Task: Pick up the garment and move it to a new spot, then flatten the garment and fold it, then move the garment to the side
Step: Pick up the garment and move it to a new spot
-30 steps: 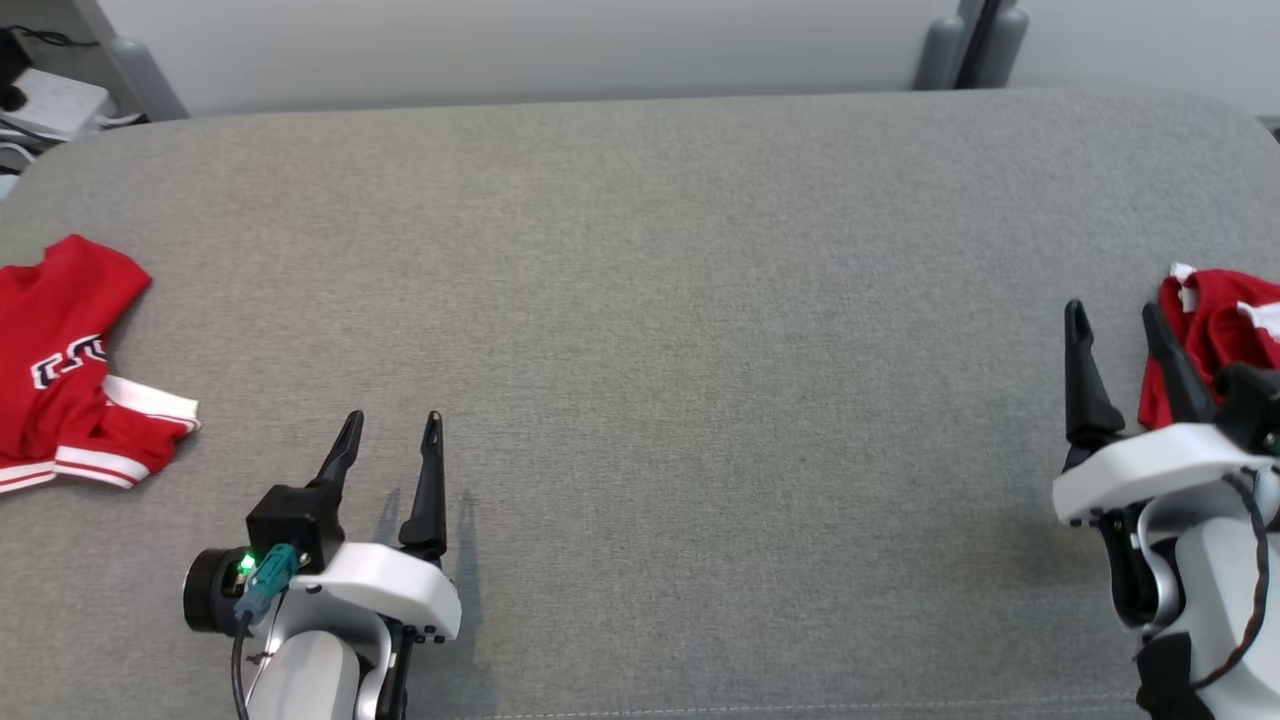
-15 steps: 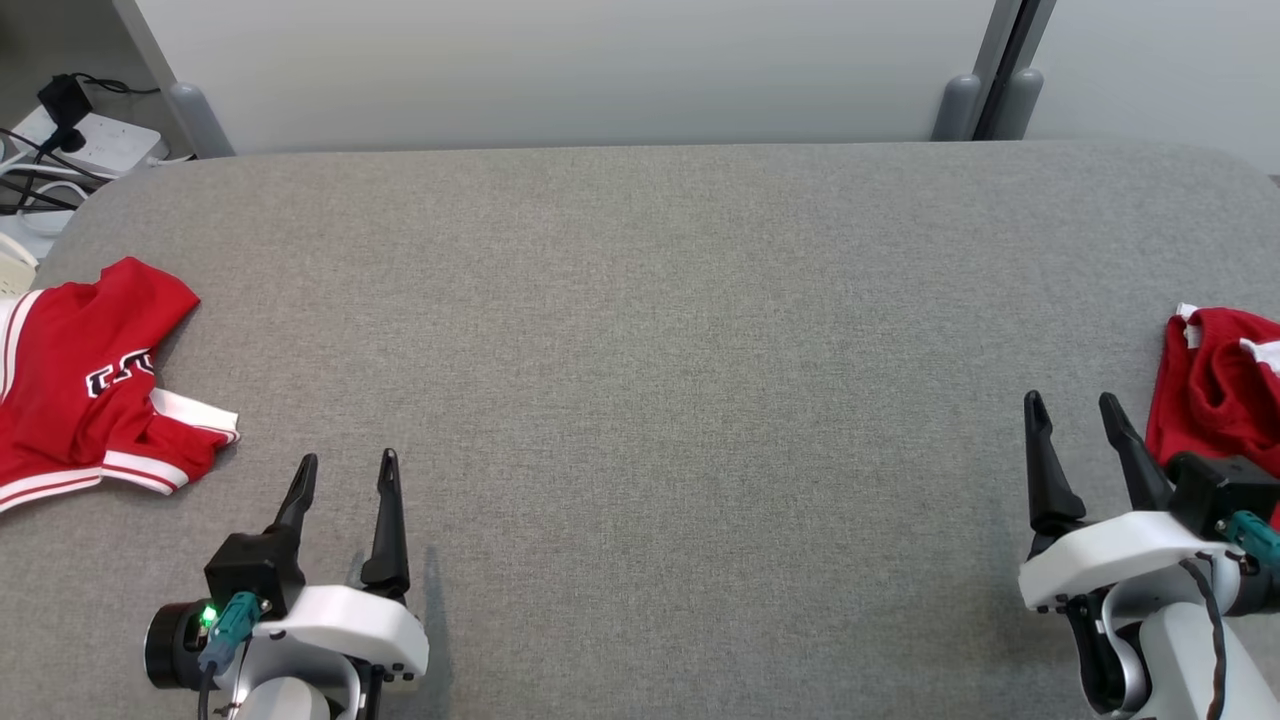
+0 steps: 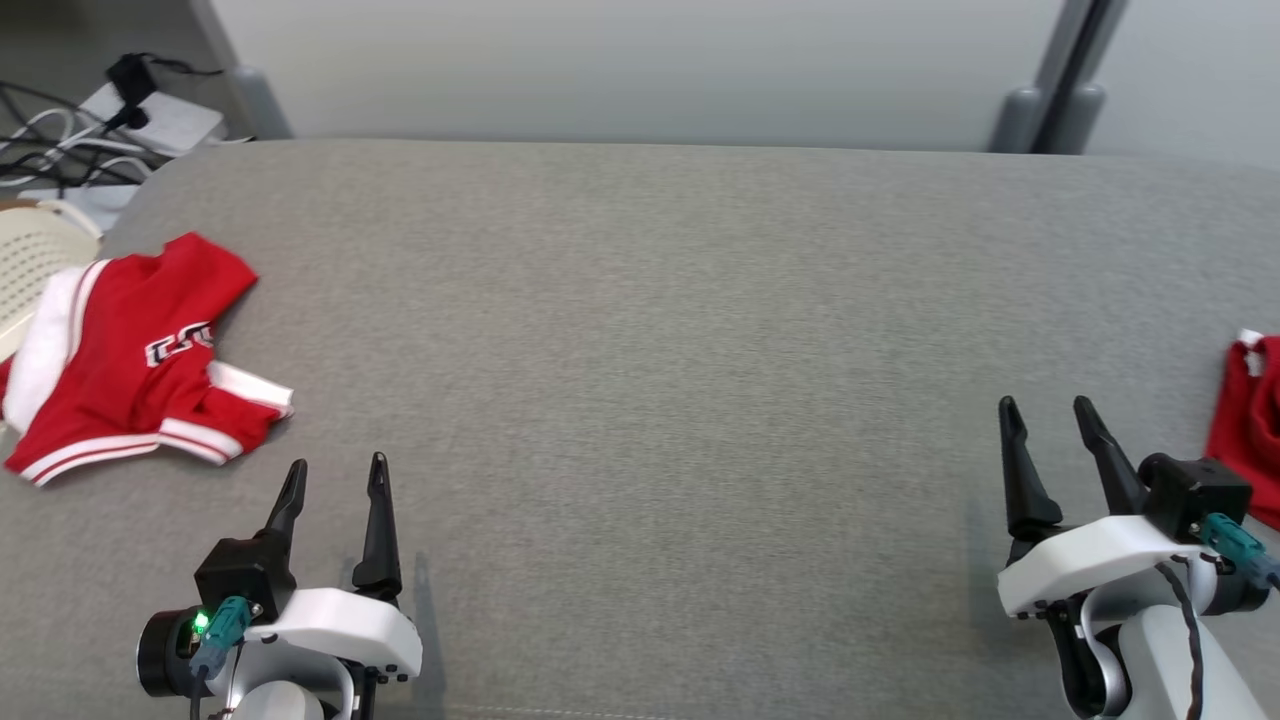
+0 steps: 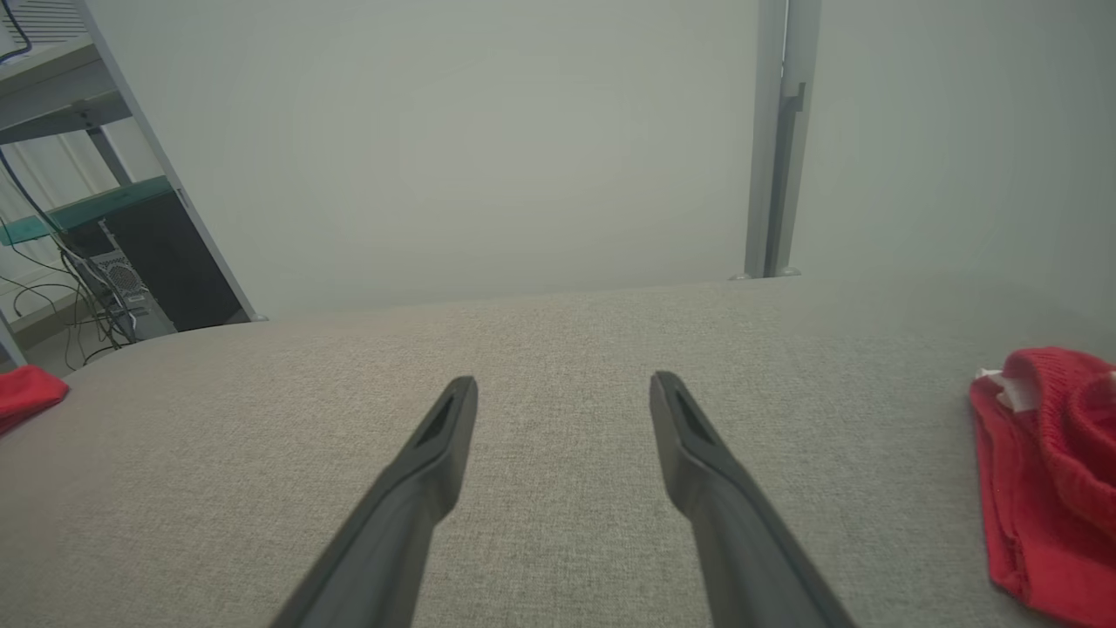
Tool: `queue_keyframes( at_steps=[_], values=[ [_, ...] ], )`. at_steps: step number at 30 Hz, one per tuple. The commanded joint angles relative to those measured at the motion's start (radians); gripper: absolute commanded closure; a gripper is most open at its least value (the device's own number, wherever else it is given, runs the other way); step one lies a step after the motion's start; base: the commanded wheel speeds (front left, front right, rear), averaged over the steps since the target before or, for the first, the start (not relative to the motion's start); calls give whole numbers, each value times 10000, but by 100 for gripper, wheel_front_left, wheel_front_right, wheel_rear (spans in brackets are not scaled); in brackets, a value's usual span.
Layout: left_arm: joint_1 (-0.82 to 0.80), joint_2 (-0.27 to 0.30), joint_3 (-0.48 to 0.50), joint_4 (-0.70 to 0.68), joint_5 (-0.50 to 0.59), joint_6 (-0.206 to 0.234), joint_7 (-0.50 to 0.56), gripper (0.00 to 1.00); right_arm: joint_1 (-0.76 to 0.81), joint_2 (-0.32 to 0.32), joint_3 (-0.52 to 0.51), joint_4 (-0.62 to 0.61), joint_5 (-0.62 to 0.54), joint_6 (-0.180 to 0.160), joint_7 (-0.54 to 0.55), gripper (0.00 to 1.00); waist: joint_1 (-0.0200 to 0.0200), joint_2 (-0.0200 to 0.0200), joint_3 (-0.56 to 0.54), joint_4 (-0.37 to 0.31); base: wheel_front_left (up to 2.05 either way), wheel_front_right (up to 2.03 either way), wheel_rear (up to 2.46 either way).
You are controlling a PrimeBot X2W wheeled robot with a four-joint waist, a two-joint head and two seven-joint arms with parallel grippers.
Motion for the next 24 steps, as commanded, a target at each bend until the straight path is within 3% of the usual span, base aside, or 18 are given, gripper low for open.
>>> queue_keyframes(
  at_steps=[1,16,24],
  values=[
    [-178,131,373,-239,-138,101,-59,0,-81,-22,349,-278,99,44,-61,0,0,0,37,398,0,0,0],
    [70,131,607,-216,-730,305,-59,0,-345,-96,1263,-102,331,44,-61,0,0,0,288,2880,0,0,0],
    [185,131,845,-146,-898,236,-59,0,-358,-105,1502,38,430,44,-61,0,0,0,329,3256,0,0,0]
  ],
)
